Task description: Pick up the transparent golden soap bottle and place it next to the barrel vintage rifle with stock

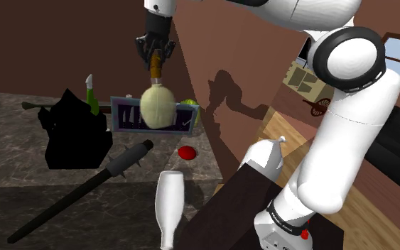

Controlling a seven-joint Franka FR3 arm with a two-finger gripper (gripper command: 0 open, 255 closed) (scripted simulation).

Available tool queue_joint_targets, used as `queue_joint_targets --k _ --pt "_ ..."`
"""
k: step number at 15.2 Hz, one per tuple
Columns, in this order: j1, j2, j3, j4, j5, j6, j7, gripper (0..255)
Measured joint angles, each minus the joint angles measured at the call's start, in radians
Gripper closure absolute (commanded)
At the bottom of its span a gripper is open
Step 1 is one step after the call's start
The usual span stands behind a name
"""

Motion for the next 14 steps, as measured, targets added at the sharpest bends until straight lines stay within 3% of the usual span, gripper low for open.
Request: queue_joint_targets --k 5,14 --pt "0.028 0.149 0.003 0.119 -0.034 0.025 0.026 255" --pt "0.022 0.149 0.001 0.001 -0.036 0.143 0.031 255"
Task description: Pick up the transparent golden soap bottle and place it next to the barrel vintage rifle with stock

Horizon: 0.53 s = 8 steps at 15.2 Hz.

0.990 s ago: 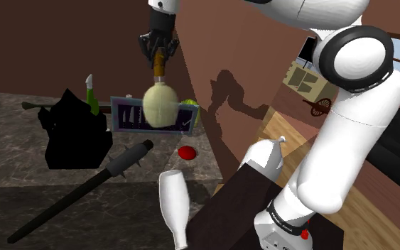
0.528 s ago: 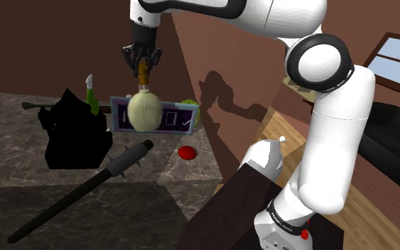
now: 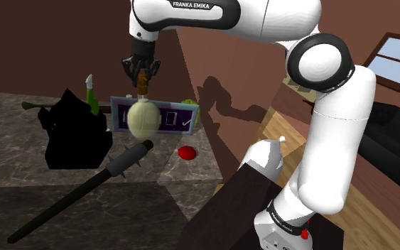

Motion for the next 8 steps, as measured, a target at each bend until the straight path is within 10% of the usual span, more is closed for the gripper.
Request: queue_joint_targets --k 8 --pt "-0.005 -0.002 -0.003 -0.112 -0.004 0.112 0.006 255"
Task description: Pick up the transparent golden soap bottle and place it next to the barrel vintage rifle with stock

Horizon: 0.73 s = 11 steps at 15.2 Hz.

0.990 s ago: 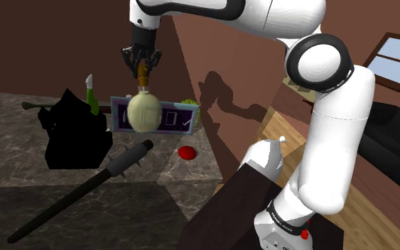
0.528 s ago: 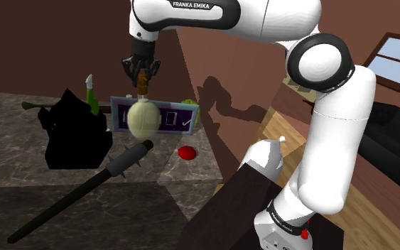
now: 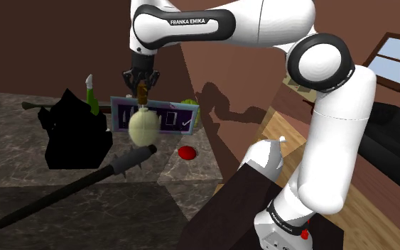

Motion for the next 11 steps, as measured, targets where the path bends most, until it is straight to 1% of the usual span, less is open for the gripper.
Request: queue_joint_targets --k 3,9,10,11 --pt "-0.004 -0.005 -0.003 -0.031 -0.003 0.042 0.002 255" --pt "-0.003 0.007 -0.007 -0.07 -0.008 0.176 0.007 255" --pt "-0.005 -0.013 -0.007 -0.103 -0.005 0.191 0.006 255" --pt "-0.003 0.004 -0.008 -0.081 -0.006 0.171 0.005 255"
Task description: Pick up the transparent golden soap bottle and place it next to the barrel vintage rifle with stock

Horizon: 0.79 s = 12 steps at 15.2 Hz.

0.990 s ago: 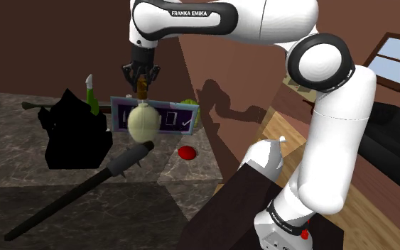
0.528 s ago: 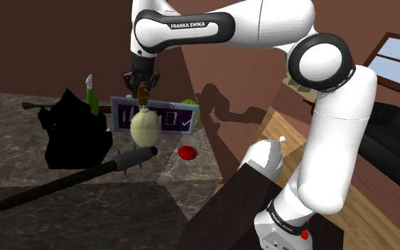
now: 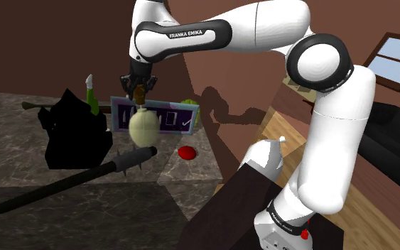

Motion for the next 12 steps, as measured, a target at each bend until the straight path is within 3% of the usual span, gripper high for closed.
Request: queue_joint_targets --k 3,4,12 --pt "0.002 0.001 -0.002 0.001 0.0 -0.001 0.001 255" --pt "0.005 -0.003 -0.001 0.0 0.0 -0.006 0.005 0" --pt "0.005 -0.001 0.002 0.014 0.007 -0.101 -0.003 0"
